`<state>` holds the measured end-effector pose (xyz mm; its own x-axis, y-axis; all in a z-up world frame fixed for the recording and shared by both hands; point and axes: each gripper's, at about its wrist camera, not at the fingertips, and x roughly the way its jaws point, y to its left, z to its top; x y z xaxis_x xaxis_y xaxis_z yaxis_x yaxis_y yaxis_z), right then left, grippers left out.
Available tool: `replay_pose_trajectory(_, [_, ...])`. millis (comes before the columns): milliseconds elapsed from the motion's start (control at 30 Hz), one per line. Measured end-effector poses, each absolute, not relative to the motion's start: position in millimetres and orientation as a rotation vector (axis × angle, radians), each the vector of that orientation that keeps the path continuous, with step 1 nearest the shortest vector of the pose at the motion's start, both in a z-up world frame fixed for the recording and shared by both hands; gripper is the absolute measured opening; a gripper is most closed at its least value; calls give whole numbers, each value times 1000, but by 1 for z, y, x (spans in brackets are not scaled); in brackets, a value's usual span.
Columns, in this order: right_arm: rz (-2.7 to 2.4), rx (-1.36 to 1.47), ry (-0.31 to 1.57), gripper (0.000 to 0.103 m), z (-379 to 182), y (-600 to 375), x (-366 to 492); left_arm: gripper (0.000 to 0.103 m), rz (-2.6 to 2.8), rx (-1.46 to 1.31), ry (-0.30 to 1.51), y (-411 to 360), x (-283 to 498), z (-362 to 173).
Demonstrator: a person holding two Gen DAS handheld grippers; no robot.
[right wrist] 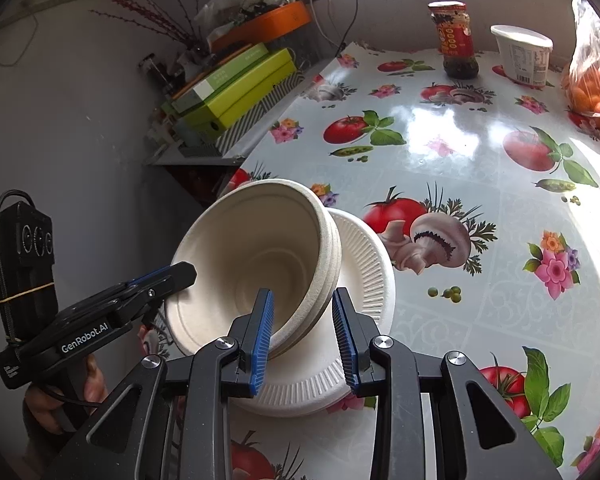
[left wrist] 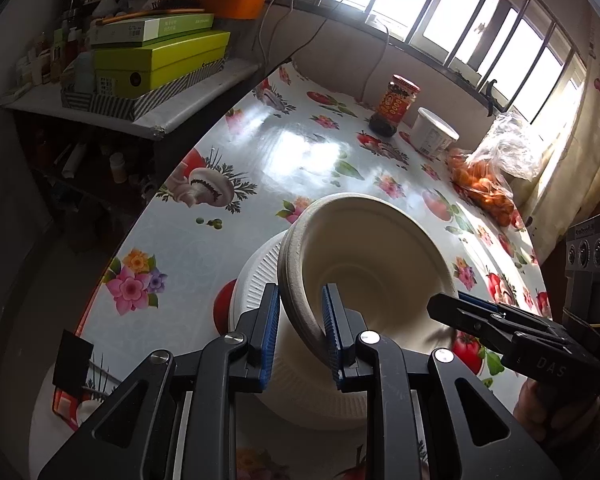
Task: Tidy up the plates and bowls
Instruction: 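Lower the bowl stack onto the white plate stack with the left tool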
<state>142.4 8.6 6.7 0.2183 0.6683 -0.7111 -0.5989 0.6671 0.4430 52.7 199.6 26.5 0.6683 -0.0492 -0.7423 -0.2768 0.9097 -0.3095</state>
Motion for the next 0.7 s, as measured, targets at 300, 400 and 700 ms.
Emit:
replay_pose_trajectory(300, [878, 82, 1026, 31, 6, 10, 143, 23, 132, -430, 845, 202, 54, 21])
replay_pose_trajectory(400, [879, 82, 1027, 31, 6, 10, 143, 23, 133, -430, 846, 202, 54, 21])
replay_pose_trajectory(700, [888, 85, 1016, 31, 7, 12, 142, 23, 144, -420, 849, 202, 54, 19])
